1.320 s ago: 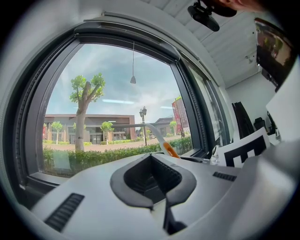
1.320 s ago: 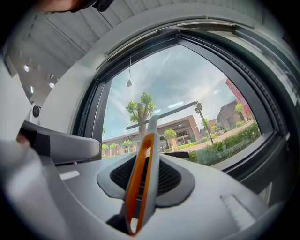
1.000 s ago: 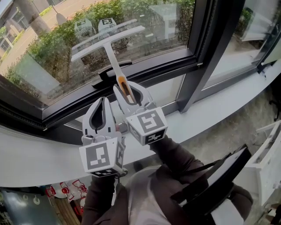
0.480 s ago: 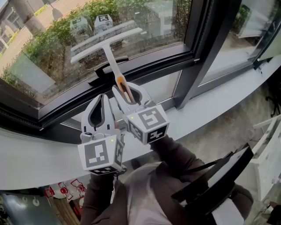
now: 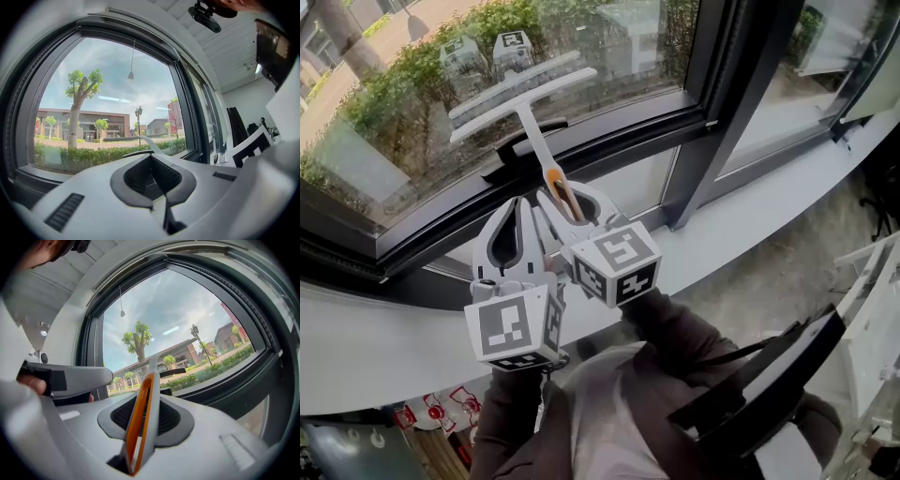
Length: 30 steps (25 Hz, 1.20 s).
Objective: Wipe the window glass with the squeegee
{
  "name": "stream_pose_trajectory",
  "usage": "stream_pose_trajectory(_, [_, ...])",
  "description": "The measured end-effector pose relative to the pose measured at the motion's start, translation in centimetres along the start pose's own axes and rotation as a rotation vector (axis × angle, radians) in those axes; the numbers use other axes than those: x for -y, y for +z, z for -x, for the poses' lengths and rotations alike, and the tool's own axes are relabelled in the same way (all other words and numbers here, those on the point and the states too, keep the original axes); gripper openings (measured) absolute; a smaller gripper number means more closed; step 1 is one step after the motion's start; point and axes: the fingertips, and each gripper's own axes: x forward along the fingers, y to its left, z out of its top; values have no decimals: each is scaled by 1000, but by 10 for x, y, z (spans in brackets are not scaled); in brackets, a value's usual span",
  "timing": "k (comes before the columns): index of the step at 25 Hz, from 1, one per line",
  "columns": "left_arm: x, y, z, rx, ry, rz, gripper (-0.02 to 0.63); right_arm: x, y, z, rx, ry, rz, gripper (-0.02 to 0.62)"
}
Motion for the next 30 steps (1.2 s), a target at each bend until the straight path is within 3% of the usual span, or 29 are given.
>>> stream_pose_trajectory(17, [7,1,4,19,-70,9,2,-7,-13,10,-36,1,-63,77])
stream_pose_trajectory(30, [11,-2,15,-15,-81,1,2,-10,-26,20,-42,6,-136,75])
